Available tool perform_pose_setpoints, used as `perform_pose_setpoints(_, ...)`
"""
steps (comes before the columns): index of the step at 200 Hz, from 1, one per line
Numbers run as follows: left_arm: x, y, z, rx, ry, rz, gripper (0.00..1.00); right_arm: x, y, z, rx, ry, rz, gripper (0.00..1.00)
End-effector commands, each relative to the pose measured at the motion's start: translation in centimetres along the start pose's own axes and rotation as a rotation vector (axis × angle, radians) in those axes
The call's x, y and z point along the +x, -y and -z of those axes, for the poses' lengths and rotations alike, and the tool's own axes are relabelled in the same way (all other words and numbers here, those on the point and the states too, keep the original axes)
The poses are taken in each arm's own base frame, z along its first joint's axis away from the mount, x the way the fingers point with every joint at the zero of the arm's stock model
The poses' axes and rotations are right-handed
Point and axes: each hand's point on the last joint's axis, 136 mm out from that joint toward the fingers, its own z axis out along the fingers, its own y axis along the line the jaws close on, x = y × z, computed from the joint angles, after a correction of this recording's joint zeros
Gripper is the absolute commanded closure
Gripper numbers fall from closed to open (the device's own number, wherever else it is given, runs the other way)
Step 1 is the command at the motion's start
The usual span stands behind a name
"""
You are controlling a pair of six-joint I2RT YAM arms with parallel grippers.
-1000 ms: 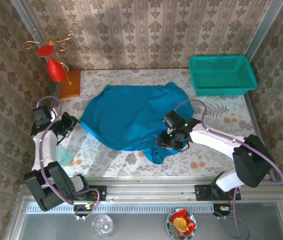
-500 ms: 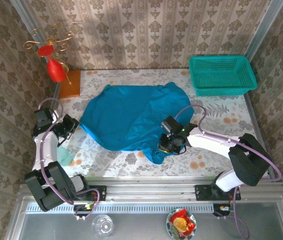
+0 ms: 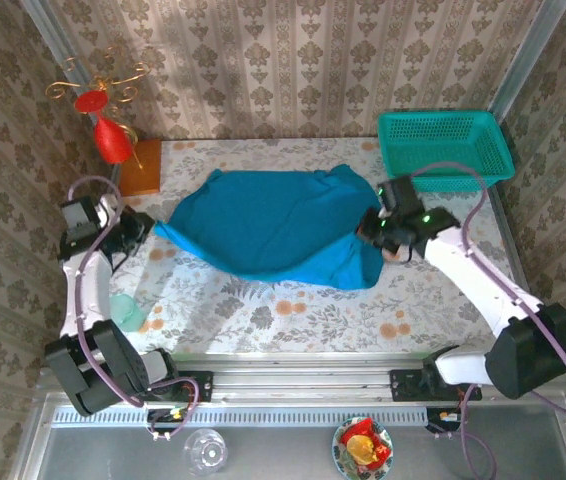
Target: Fold the inside-out t-shirt
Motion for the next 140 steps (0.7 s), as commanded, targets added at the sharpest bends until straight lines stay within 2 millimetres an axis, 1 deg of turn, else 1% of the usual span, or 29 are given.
perform_pose_setpoints(1,-4.4,7.4,0.9,0.185,0.081,-0.078,1.00,-6.2,-2.9,3.0,-0.056,0.081,0.098,1.00)
perform_pose_setpoints(7,-5.5,9.2,1.3,0.223,0.095,-0.095,1.00,-7.8,-3.8,3.9,-0.076,0.106,0.102,1.00)
perform_pose_setpoints(15,-6.8,11.6,1.9,0.270,0.112,-0.117,1.00,-9.9,-5.1,5.7,-0.095,0.149,0.117,1.00)
perform_pose_setpoints(25,-8.4,14.8,3.3,0.331,0.142,-0.153,1.00,-12.2,-6.6,8.5,-0.110,0.214,0.143,1.00)
perform_pose_setpoints(37,-9.9,18.4,5.2,0.408,0.175,-0.198,1.00,-14.4,-8.0,12.1,-0.123,0.294,0.172,1.00)
perform_pose_setpoints(46,-10.6,21.1,7.1,0.464,0.199,-0.242,1.00,-15.4,-8.7,14.9,-0.134,0.350,0.186,1.00)
perform_pose_setpoints(54,-10.9,22.9,8.5,0.506,0.212,-0.276,1.00,-15.8,-9.2,17.1,-0.148,0.391,0.196,1.00)
perform_pose_setpoints(62,-10.8,24.2,9.8,0.537,0.219,-0.311,1.00,-15.7,-9.4,19.0,-0.158,0.420,0.206,1.00)
perform_pose_setpoints(69,-10.6,24.4,10.5,0.544,0.217,-0.321,1.00,-15.4,-9.2,20.2,-0.158,0.438,0.209,1.00)
perform_pose_setpoints(75,-10.3,24.2,11.0,0.542,0.216,-0.324,1.00,-14.9,-8.8,21.0,-0.152,0.449,0.209,1.00)
perform_pose_setpoints(79,-10.0,23.6,11.0,0.533,0.215,-0.319,1.00,-14.4,-8.5,21.2,-0.149,0.449,0.209,1.00)
perform_pose_setpoints(83,-9.7,23.0,11.0,0.521,0.213,-0.310,1.00,-13.9,-8.1,21.3,-0.149,0.445,0.206,1.00)
perform_pose_setpoints(86,-9.4,22.4,11.0,0.511,0.211,-0.303,1.00,-13.5,-7.8,21.1,-0.144,0.435,0.201,1.00)
perform_pose_setpoints(87,-9.3,22.2,10.9,0.506,0.210,-0.299,1.00,-13.4,-7.7,20.8,-0.142,0.429,0.199,1.00)
perform_pose_setpoints(88,-9.2,22.0,10.9,0.502,0.209,-0.296,1.00,-13.1,-7.6,21.2,-0.147,0.433,0.200,1.00)
perform_pose_setpoints(91,-8.8,21.2,10.7,0.487,0.205,-0.285,1.00,-12.4,-7.3,21.5,-0.153,0.432,0.197,1.00)
perform_pose_setpoints(99,-7.7,18.8,9.8,0.437,0.187,-0.247,1.00,-10.8,-6.2,20.7,-0.157,0.397,0.178,1.00)
perform_pose_setpoints(111,-5.2,14.7,8.3,0.346,0.146,-0.200,1.00,-7.7,-3.9,18.4,-0.149,0.310,0.135,1.00)
perform_pose_setpoints(119,-3.3,11.6,7.2,0.272,0.112,-0.170,1.00,-5.4,-1.9,16.4,-0.124,0.231,0.089,1.00)
perform_pose_setpoints(140,2.2,3.7,4.4,0.099,-0.002,-0.097,1.00,2.1,3.8,10.5,-0.049,-0.023,-0.044,1.00)
